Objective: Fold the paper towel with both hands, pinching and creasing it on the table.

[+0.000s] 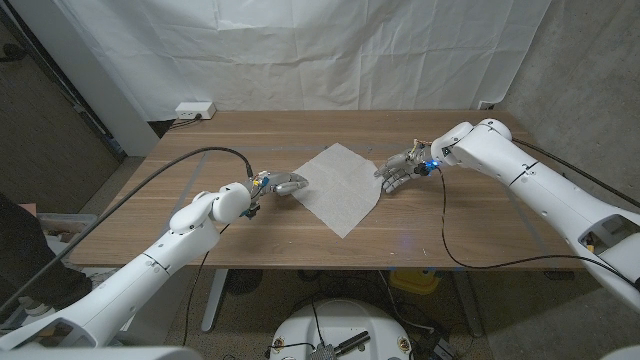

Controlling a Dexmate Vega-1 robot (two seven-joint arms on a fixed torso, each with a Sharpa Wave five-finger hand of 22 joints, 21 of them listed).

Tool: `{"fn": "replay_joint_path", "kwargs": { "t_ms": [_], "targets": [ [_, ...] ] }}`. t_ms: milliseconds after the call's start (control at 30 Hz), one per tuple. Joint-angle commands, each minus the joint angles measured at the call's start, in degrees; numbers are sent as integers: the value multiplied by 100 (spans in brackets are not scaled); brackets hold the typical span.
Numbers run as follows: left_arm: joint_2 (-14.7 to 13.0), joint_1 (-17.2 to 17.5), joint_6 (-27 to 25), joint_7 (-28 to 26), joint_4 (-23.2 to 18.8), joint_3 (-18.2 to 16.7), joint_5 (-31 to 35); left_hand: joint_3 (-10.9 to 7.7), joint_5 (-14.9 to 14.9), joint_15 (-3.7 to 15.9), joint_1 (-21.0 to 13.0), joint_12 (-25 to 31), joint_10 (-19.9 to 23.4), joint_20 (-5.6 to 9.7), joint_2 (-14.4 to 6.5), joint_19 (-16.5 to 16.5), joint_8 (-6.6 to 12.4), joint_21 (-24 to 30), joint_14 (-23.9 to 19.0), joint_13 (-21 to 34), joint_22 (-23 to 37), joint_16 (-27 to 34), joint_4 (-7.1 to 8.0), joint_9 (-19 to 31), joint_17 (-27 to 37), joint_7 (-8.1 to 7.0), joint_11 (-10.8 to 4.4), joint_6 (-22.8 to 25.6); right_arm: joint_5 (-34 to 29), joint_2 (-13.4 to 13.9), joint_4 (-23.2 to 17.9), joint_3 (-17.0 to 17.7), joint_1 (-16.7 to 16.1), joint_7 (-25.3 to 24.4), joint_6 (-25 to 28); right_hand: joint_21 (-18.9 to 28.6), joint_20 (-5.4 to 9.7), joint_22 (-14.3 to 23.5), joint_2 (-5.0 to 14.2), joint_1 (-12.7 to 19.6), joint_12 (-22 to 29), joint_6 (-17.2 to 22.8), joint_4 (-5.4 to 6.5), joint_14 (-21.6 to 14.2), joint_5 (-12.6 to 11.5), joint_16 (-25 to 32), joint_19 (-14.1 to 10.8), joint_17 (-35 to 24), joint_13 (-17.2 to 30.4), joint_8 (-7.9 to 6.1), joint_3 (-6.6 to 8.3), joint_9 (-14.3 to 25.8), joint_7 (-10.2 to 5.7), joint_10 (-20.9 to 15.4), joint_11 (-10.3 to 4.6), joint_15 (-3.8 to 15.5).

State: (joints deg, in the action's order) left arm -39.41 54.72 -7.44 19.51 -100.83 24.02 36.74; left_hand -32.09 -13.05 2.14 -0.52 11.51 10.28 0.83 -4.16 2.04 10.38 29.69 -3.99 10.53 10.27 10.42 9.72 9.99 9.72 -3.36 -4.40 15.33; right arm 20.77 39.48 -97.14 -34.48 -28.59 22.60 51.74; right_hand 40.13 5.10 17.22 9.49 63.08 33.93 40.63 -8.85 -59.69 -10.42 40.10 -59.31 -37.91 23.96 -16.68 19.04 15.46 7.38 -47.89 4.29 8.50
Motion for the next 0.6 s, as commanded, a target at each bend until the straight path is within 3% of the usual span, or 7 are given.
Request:
{"fn": "replay_joint_path", "kwargs": {
  "t_ms": [33,233,367,600],
  "targets": [
    [15,-36,-30,38,24,31,8,0,-14,211,-30,3,-13,-23,-189,-32,-5,8,-6,23,20,-5,-1,9,11,5,8,-16,171,-193,-131,701,-630,-499,-646,423,144,185,70,360,478,497,-29,-387,9,250,-28,-355,365,-207,32,196,-105,-251,-160,257],
    [22,-51,-28,23,39,35,7,5,-15,214,-37,1,-19,-19,-189,-26,-6,-4,0,23,19,-8,-8,9,10,-6,-3,-26,261,-220,-38,749,-651,-366,-819,714,273,236,118,794,787,793,-70,-543,-23,382,-26,-662,618,-356,214,350,-140,-444,-242,368],
    [25,-69,-14,30,53,46,4,9,-15,206,-42,1,-20,-15,-186,-26,-8,-11,6,23,19,-10,-14,8,9,-7,-5,-37,308,-227,74,748,-646,-164,-1102,795,285,248,110,855,804,834,-53,-550,-19,363,-38,-681,603,-380,233,388,-140,-465,-237,361],
    [36,-100,1,26,82,62,3,15,-15,202,-48,1,-24,-9,-183,-34,-5,-19,8,23,19,-10,-21,8,8,-9,-6,-41,609,-466,607,842,-660,447,-1937,885,279,258,108,888,803,848,-14,-548,-15,330,-34,-696,564,-395,241,433,-124,-472,-209,336]
  ]
}}
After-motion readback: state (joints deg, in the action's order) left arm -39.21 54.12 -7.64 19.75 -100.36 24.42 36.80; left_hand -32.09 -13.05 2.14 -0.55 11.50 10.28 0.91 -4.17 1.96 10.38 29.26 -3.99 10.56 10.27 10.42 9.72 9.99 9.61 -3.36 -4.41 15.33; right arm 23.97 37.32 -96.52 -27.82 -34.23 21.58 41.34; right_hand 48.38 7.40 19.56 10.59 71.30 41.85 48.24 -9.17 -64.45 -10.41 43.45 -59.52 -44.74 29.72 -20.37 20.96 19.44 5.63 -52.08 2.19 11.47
